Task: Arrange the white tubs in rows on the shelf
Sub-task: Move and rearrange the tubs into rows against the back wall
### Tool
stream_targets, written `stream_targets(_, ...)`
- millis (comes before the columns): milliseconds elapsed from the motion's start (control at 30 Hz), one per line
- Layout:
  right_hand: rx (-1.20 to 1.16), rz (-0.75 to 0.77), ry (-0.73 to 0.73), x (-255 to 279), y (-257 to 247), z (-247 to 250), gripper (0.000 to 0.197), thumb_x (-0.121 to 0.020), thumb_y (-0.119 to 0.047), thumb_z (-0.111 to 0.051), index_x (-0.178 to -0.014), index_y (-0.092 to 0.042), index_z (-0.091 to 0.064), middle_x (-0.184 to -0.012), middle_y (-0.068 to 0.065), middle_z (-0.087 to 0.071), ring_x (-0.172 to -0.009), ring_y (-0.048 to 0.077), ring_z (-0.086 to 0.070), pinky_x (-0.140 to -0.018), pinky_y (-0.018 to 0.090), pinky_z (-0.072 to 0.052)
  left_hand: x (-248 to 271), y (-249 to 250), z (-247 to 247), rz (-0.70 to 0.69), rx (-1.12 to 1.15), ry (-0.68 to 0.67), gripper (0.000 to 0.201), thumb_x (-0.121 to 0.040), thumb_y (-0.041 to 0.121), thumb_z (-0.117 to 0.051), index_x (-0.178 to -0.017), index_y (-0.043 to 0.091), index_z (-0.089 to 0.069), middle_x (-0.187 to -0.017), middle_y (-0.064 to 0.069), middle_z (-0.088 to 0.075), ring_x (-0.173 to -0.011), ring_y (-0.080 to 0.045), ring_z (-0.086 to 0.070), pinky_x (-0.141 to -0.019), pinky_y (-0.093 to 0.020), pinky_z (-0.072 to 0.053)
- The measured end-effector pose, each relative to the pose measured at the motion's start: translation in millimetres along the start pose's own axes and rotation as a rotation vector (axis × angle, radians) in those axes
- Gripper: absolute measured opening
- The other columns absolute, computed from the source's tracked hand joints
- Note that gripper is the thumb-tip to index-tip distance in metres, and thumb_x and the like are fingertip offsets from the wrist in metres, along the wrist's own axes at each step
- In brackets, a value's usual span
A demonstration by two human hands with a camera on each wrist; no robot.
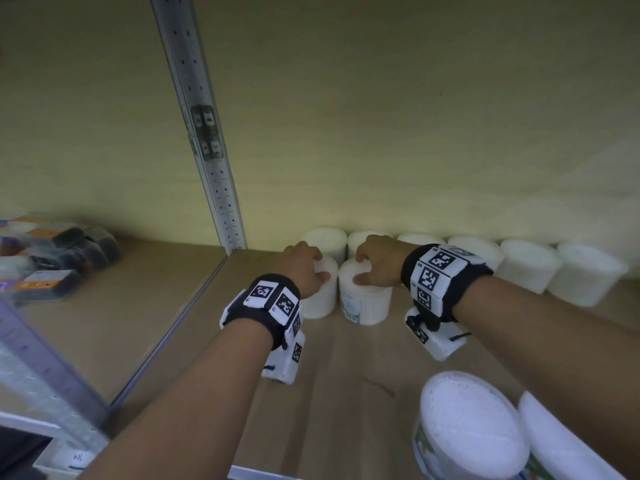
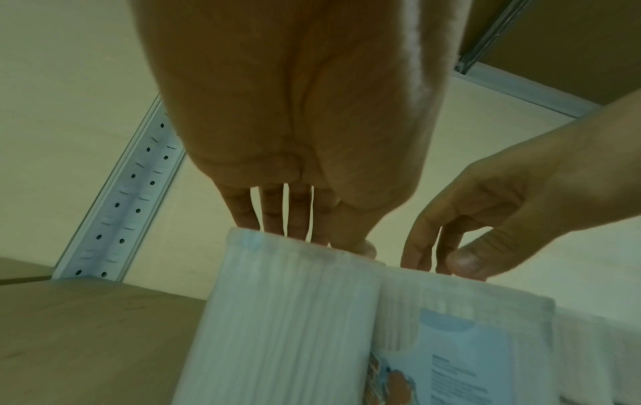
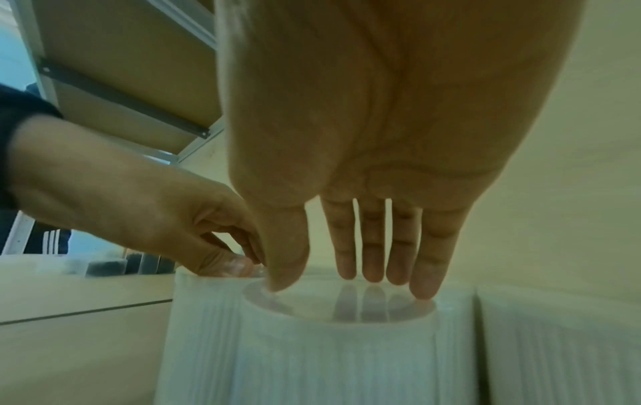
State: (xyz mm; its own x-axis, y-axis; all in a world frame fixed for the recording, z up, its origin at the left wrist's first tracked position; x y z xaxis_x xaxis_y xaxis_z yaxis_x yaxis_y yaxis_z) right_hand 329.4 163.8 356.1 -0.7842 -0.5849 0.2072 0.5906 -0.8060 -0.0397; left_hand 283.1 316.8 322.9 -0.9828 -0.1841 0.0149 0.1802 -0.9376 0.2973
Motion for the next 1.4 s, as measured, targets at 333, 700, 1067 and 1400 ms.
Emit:
stream_targets(333,0.011,-0.013,-0.026,-3.9,-1.4,-2.8,0.056,-0.090,-0.042,-0.058,-0.132,-0.005,-0.050,-0.131,0.010,-0.053,-0.117,0.026,-0.054,-0.097,0.032,-0.045,2.2,1.4,1.0,-0.017,-0.030,0.001,0.049,-0.093,0.036,-0.054,-0.137,0.015,-0.045,-0.138,-0.007,-0.043,-0.128,-0.025,-0.041,-0.104,-0.035,-0.036)
stream_targets(700,-0.094,0.109,-0.026,3.1,0.0,4.8,0.057,-0.086,-0.008,-0.063,-0.139,-0.019,-0.047,-0.144,0.003,-0.043,-0.131,0.022,-0.043,-0.104,0.030,-0.038,4.0,3.8,0.7,-0.024,-0.024,-0.001,0.049,-0.094,0.035,-0.053,-0.138,0.014,-0.045,-0.138,-0.008,-0.044,-0.128,-0.026,-0.041,-0.103,-0.034,-0.035)
stream_targets(1067,-0.035,-0.024,-0.043,1.6,7.1,2.5,0.065,-0.089,-0.041,-0.061,-0.143,-0.013,-0.039,-0.142,0.009,-0.041,-0.128,0.024,-0.045,-0.100,0.029,-0.038,2.8,3.0,-0.2,-0.034,-0.055,-0.019,0.048,-0.095,0.036,-0.051,-0.138,0.015,-0.043,-0.139,-0.007,-0.042,-0.128,-0.027,-0.040,-0.105,-0.036,-0.035)
stream_targets(1400,-0.043,0.030,-0.089,2.7,3.8,5.8,0.060,-0.088,-0.013,-0.064,-0.143,-0.017,-0.041,-0.148,0.005,-0.037,-0.134,0.023,-0.040,-0.105,0.028,-0.036,1.4,1.3,-0.5,-0.032,-0.058,-0.010,0.049,-0.094,0.037,-0.051,-0.138,0.016,-0.044,-0.139,-0.006,-0.043,-0.128,-0.025,-0.040,-0.105,-0.035,-0.035)
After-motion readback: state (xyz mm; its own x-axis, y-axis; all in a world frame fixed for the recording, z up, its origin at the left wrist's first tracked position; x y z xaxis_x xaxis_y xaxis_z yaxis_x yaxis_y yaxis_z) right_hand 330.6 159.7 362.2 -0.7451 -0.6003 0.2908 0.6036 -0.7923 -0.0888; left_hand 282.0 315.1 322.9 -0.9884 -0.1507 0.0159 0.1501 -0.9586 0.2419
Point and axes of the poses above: each hand's wrist, its own x-axis away from the middle knuckle, its own z-axis out of the back of the hand, y = z × x, the point moved 2 cm from there along -x, towards the middle knuckle
